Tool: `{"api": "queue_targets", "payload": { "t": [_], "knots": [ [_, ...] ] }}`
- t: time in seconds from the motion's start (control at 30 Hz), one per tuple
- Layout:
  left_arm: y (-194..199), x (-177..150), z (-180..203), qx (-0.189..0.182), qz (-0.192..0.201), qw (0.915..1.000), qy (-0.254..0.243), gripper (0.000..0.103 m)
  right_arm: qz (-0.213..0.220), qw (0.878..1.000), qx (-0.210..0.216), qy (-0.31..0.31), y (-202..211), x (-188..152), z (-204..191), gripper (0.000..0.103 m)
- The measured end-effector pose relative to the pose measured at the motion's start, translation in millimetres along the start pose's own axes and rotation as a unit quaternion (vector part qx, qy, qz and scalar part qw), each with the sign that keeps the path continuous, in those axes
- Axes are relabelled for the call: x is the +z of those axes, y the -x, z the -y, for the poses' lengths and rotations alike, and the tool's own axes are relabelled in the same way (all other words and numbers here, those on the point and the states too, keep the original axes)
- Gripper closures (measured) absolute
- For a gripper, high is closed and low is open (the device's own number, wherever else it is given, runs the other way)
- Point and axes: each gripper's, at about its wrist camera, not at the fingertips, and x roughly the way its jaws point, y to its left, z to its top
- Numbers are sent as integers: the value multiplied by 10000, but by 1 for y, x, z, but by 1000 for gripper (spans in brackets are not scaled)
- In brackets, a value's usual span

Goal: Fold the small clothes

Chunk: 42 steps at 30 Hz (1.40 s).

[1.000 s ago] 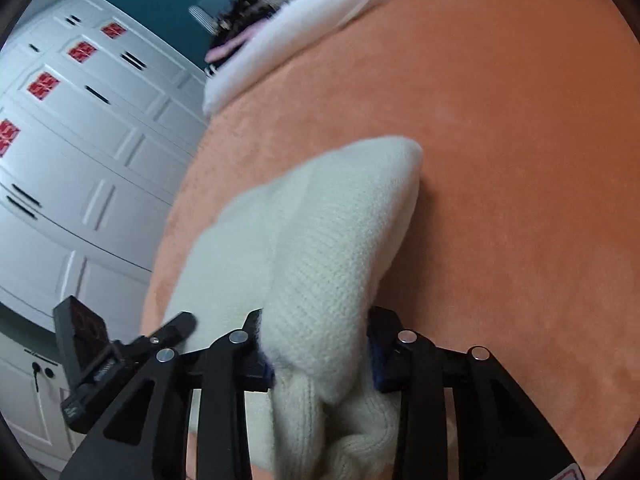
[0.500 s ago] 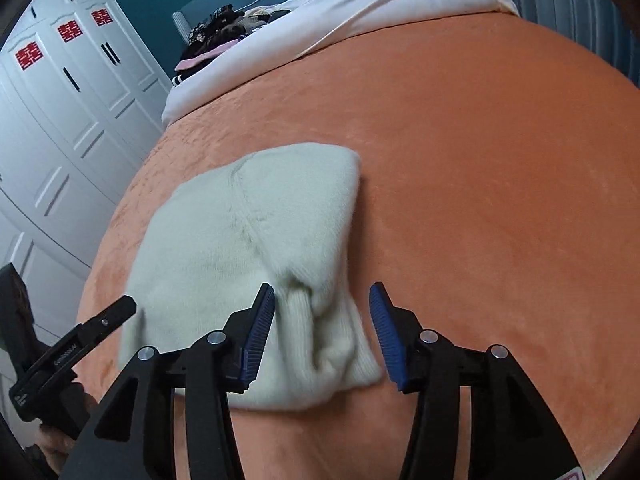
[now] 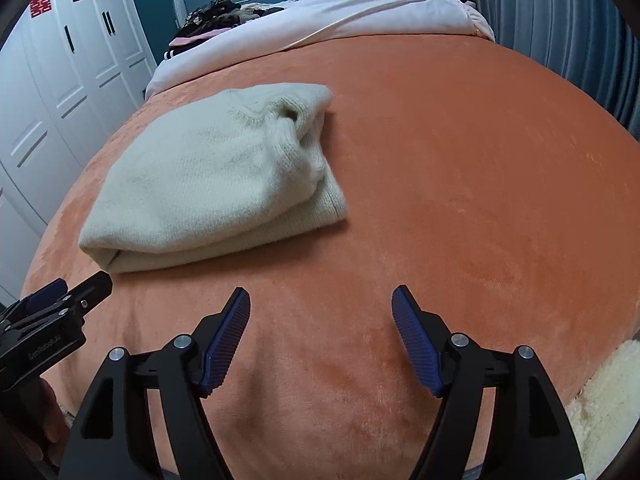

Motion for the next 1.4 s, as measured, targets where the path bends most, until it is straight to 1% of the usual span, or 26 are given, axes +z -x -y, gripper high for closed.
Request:
{"api": "queue_targets", "payload": {
  "t": [0.07, 0.17, 0.27, 0.37, 0.5, 0.6, 0.77, 0.87, 0.9, 0.97, 1.07, 1.1, 1.17, 1.27, 1.33, 1.4],
  "knots": [
    [-3, -8, 1, 35, 1, 10000, 10, 14, 35, 10000, -57, 20, -4, -10, 2, 31],
    [-9, -20, 0, 104, -121, 9999, 29, 14, 23, 9999, -136, -6, -8, -21, 7, 31],
    [-8, -26, -1, 151, -131, 9998, 49, 14, 131, 9997, -165, 80, -5, -23, 6, 31],
    [-4, -27, -1, 167, -104, 9998, 50, 14, 164, 9997, -142, 116, -2, -24, 2, 31],
    [1, -25, -4, 137, -32, 9997, 175, 14, 319, 9995, -58, 67, 7, -20, 0, 31],
    [-2, -24, -2, 174, -67, 9997, 154, 14, 390, 9991, -69, 128, 8, -20, -3, 29],
    [-10, -32, -1, 252, -77, 9996, 75, 14, 238, 9996, -132, 72, 0, -25, 1, 29],
    [-14, -36, -5, 229, -90, 9996, 148, 14, 184, 9997, -137, -11, -5, -27, 4, 28],
    [-14, -36, -5, 239, -56, 9996, 167, 14, 203, 9997, -142, -19, -5, -27, 3, 27],
    [-15, -35, -5, 257, -49, 9995, 152, 13, 232, 9995, -177, 74, -6, -29, 0, 23],
    [-18, -36, -4, 275, -46, 9995, 154, 7, 268, 9987, -285, 320, -10, -34, -9, 16],
    [-19, -37, -5, 289, -36, 9994, 160, 5, 293, 9983, -326, 393, -12, -35, -12, 16],
    [-21, -37, -5, 298, -10, 9994, 152, 5, 337, 9974, -408, 487, -14, -38, -16, 13],
    [-22, -40, -4, 347, 106, 9992, 143, 5, 312, 9973, -421, 506, -17, -38, -17, 11],
    [-22, -44, -1, 425, 274, 9987, 119, 5, 309, 9972, -442, 520, -18, -39, -18, 11],
    [-23, -44, 0, 469, 281, 9985, 95, 5, 307, 9968, -483, 550, -19, -40, -19, 11]
  ]
}}
